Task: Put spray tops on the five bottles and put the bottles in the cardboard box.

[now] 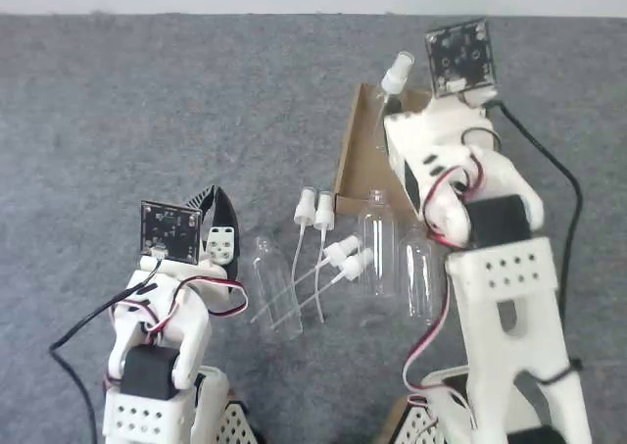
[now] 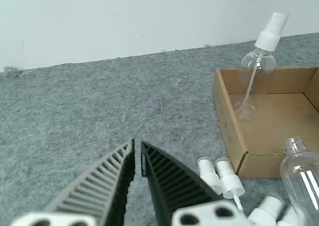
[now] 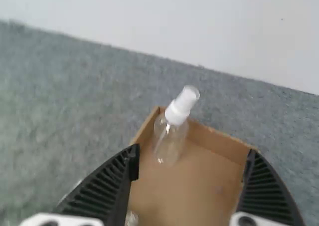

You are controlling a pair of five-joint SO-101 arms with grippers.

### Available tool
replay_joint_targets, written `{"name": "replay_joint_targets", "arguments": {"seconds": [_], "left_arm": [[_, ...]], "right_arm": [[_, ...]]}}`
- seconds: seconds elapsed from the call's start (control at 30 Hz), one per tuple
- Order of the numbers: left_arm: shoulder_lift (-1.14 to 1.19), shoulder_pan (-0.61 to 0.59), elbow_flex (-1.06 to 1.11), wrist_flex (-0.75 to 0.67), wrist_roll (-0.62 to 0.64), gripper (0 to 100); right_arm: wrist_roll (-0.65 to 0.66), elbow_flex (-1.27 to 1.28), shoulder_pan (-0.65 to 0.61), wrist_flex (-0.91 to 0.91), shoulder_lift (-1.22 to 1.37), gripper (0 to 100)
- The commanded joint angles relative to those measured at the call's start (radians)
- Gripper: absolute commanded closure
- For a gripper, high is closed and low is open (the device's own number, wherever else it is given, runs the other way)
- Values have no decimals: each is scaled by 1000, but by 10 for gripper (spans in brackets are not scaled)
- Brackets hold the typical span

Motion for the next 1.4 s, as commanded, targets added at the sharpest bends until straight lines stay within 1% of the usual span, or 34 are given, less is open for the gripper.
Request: {"name": "replay_joint_targets", "arguments": {"seconds": [0.0,0.07,0.13,0.17,0.23,0.27,0.3,0.4,0.47,0.53,0.67,0.8,0.9,1.0,1.07,1.17,1.27,1.37], "left_arm": [[14,2,-25,-25,-12,988],[15,2,-48,-12,-17,988],[15,0,-87,28,-57,988],[17,-6,-108,60,-86,988],[17,-31,-153,130,-180,988],[17,-58,-179,166,-227,988],[20,-92,-208,195,-262,988],[89,-207,-317,258,-295,987],[183,-235,-383,285,-299,987],[307,-236,-433,310,-296,987],[555,-235,-499,338,-290,982],[680,-233,-513,334,-193,925],[674,-207,-496,334,-164,893],[631,-157,-449,325,-143,890],[592,-138,-401,296,-143,889],[529,-138,-328,241,-146,888],[477,-138,-275,216,-146,888],[448,-138,-265,212,-146,888]], "right_arm": [[129,-57,27,140,-87,723],[163,-57,64,268,-116,723],[203,-57,117,384,-150,723],[235,-57,159,437,-166,721],[342,-55,271,510,-199,720],[387,-44,329,530,-208,720],[404,-18,383,532,-213,723],[353,91,489,487,-205,724],[304,169,524,427,-188,724],[265,229,538,380,-160,724],[163,285,535,364,-51,721],[9,288,510,280,70,719],[-63,287,452,223,154,719],[-130,284,392,179,226,719],[-189,284,380,137,266,719],[-239,288,398,97,321,720],[-230,290,449,90,363,722],[-180,290,509,70,392,723]]}}
